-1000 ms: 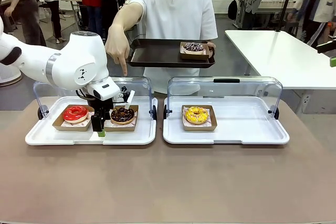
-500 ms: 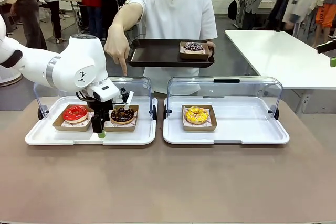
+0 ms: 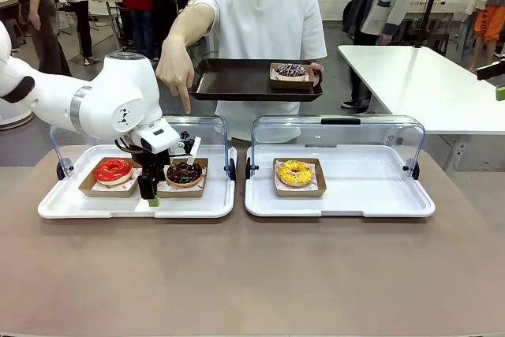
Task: Provide the desired donut to the person.
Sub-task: Pick up and lift the Paper togo box containing the Donut pointed at by the person.
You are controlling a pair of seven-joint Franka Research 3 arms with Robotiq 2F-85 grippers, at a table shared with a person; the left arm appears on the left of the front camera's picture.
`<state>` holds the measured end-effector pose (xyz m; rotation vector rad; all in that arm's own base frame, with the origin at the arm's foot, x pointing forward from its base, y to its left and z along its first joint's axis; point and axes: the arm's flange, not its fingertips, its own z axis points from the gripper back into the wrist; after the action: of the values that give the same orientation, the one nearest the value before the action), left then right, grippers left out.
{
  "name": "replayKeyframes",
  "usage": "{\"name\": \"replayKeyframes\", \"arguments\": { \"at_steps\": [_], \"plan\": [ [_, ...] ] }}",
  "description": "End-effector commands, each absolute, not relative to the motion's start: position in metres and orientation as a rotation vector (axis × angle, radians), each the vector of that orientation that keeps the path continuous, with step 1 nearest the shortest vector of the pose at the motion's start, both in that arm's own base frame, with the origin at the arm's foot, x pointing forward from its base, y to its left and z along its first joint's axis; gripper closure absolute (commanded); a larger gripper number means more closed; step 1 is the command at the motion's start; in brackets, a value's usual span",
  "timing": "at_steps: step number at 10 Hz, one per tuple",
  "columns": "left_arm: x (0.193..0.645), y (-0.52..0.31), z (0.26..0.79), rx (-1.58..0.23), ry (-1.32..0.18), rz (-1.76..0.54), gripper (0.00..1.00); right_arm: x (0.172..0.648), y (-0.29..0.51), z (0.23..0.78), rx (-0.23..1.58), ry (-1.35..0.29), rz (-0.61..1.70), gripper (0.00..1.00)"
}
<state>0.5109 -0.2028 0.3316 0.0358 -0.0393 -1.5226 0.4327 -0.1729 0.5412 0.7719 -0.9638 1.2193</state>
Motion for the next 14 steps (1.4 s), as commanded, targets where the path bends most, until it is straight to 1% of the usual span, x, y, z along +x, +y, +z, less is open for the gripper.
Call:
{"name": "replayKeyframes", "arguments": {
  "at_steps": [1,4,5,6,7,8,10,11,12,14],
  "plan": [
    [0.5153,-0.2055,0.3273,0.056,-0.05,-1.5,0.0,0.4306,-0.1709,0.5405,0.767,-0.968,1.217,0.0],
    [0.5179,-0.2051,0.3243,0.048,-0.048,-1.5,0.03,0.4306,-0.1709,0.5405,0.767,-0.968,1.217,0.0],
    [0.5185,-0.2049,0.3233,0.047,-0.058,-1.503,0.25,0.4306,-0.1709,0.5405,0.767,-0.968,1.217,0.0],
    [0.5187,-0.2048,0.3236,0.048,-0.066,-1.505,0.57,0.4306,-0.1709,0.5405,0.767,-0.968,1.217,0.0],
    [0.5184,-0.2045,0.3243,0.049,-0.069,-1.508,0.8,0.4306,-0.1709,0.5405,0.767,-0.968,1.217,0.0],
    [0.5183,-0.2044,0.3242,0.049,-0.071,-1.51,1.0,0.4306,-0.1709,0.5405,0.767,-0.968,1.217,0.0],
    [0.5185,-0.2042,0.3237,0.045,-0.07,-1.514,1.0,0.4306,-0.1709,0.5405,0.767,-0.968,1.217,0.0],
    [0.5184,-0.2038,0.3242,0.045,-0.07,-1.518,0.92,0.4306,-0.1709,0.5405,0.767,-0.968,1.217,0.0],
    [0.5182,-0.2035,0.3246,0.046,-0.068,-1.52,1.0,0.4306,-0.1709,0.5405,0.767,-0.968,1.217,0.0],
    [0.5174,-0.2031,0.3253,0.046,-0.064,-1.524,1.0,0.4306,-0.1709,0.5405,0.767,-0.968,1.217,0.0]
  ]
}}
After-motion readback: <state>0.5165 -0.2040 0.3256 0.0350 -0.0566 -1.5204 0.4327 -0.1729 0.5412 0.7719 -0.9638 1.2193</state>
